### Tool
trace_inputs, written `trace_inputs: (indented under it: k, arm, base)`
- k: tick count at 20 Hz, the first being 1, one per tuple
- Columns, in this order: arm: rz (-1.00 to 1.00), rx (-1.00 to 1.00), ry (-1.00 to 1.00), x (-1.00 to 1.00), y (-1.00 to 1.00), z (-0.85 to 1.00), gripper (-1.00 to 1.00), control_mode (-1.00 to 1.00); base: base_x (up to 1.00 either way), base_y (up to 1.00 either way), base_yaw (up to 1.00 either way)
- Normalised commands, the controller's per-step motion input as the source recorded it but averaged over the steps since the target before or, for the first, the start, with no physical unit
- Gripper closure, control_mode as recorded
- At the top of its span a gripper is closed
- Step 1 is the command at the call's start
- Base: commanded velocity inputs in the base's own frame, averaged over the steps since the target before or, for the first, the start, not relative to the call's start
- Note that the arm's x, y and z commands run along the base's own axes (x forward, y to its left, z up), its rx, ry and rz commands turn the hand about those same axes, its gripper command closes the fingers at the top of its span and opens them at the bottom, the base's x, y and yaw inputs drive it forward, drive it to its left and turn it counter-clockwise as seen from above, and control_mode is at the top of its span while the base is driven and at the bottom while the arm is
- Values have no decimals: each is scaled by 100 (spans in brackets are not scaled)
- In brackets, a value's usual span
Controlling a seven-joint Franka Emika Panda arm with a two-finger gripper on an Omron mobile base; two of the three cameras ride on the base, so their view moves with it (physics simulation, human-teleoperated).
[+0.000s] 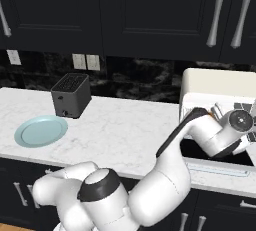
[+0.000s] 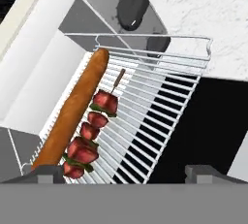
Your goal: Pick up the kebab skewer and baguette bread, and place them inside the toaster oven. Close the toaster oven door and start by setting the timer.
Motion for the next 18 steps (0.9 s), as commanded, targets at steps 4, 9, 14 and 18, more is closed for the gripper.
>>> trace_inputs:
  k: [4, 9, 14, 18]
  arm:
    - [37, -22, -10, 0, -19, 0, -100, -100]
    - [58, -31, -13, -1, -3, 0, -100, -100]
    - [52, -40, -10, -9, -5, -3, -100, -100]
    - [38, -36, -12, -18, -8, -19, -100, -100]
  base:
    - [0, 0, 0]
    - [0, 0, 0]
    - [0, 0, 0]
    - [0, 0, 0]
